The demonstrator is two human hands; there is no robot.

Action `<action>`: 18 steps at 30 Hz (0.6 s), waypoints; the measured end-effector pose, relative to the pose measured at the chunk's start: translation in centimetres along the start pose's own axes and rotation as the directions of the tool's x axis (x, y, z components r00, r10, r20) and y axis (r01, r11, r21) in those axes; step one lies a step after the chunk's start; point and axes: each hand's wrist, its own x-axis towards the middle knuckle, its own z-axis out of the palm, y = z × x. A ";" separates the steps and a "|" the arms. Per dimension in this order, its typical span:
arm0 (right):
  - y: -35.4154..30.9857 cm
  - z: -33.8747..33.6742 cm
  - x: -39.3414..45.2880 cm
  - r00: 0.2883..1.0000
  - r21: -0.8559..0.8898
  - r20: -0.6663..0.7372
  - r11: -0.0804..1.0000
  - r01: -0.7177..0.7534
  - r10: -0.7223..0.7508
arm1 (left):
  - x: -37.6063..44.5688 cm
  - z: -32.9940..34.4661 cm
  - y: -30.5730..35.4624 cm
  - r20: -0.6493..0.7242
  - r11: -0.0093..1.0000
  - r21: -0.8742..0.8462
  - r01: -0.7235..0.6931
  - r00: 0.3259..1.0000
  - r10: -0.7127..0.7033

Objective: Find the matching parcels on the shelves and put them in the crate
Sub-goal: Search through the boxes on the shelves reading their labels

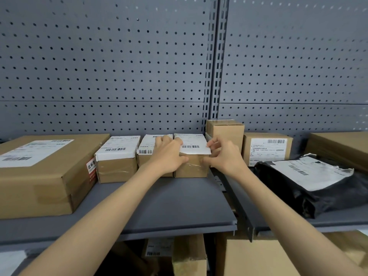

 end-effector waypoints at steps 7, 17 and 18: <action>-1.0 -1.9 2.6 0.936 -0.264 -0.351 0.960 -0.095 -0.004 | -0.7 -0.4 0.4 0.040 0.998 -0.062 -0.009 0.999 0.012; -1.1 -0.8 4.3 0.931 -0.335 -0.336 0.905 -0.260 0.143 | -1.2 -2.2 0.6 -0.010 0.968 -0.237 -0.085 0.996 0.085; -1.0 -0.8 4.2 0.927 -0.325 -0.345 0.908 -0.264 0.146 | -1.3 -2.2 0.6 -0.017 0.961 -0.259 -0.093 0.996 0.091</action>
